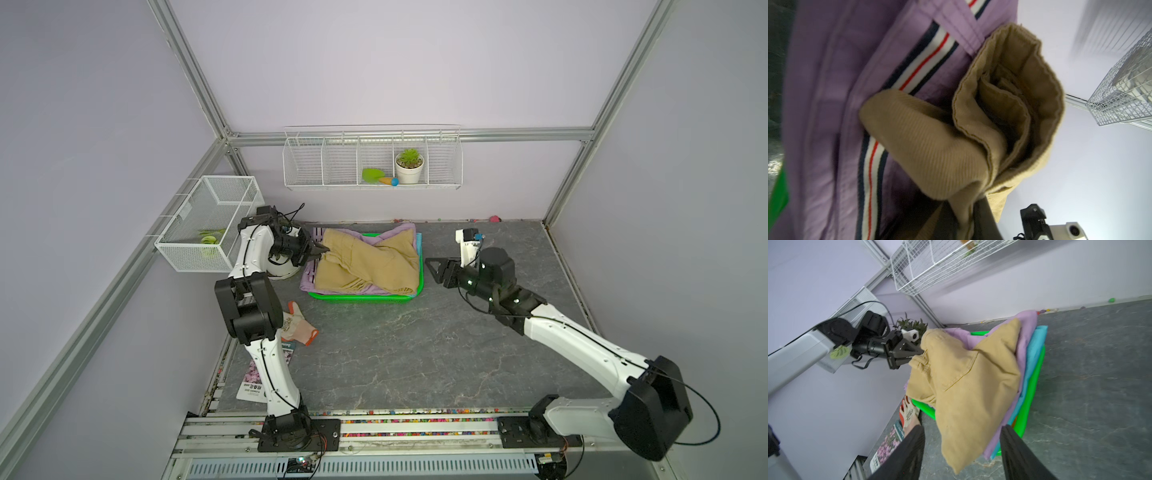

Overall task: Put the folded long pants in the basket
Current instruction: Place the long pant in the basket.

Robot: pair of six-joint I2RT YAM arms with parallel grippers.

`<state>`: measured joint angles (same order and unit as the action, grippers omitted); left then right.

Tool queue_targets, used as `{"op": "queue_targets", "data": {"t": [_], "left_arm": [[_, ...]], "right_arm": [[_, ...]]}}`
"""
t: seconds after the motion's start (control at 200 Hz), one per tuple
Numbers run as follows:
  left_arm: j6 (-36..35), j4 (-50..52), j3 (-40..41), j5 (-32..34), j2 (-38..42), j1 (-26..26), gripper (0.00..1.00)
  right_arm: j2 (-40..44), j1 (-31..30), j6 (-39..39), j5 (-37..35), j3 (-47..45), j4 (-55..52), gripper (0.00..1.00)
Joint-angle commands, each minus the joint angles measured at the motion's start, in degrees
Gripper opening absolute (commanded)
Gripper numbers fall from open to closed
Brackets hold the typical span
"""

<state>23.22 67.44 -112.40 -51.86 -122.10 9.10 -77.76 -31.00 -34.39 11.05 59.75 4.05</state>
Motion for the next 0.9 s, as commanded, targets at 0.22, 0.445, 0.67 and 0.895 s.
{"op": "queue_targets", "data": {"t": [0.22,0.445,0.67,0.895], "left_arm": [[-0.37,-3.37,2.27,1.93,3.54,4.73,0.00],[-0.28,-3.54,2.17,1.84,4.17,4.73,0.00],[-0.19,-4.07,3.06,1.67,4.37,4.76,0.00],[-0.19,-4.24,3.66,1.39,4.51,4.72,0.00]], "right_arm": [[-29.46,3.43,4.33,11.07,30.79,-21.33,0.60],[-41.48,4.53,6.90,9.94,47.77,-29.25,0.61],[-47.19,4.96,8.03,8.96,55.13,-32.28,0.55],[-50.74,5.06,8.20,9.47,60.15,-33.91,0.55]]}}
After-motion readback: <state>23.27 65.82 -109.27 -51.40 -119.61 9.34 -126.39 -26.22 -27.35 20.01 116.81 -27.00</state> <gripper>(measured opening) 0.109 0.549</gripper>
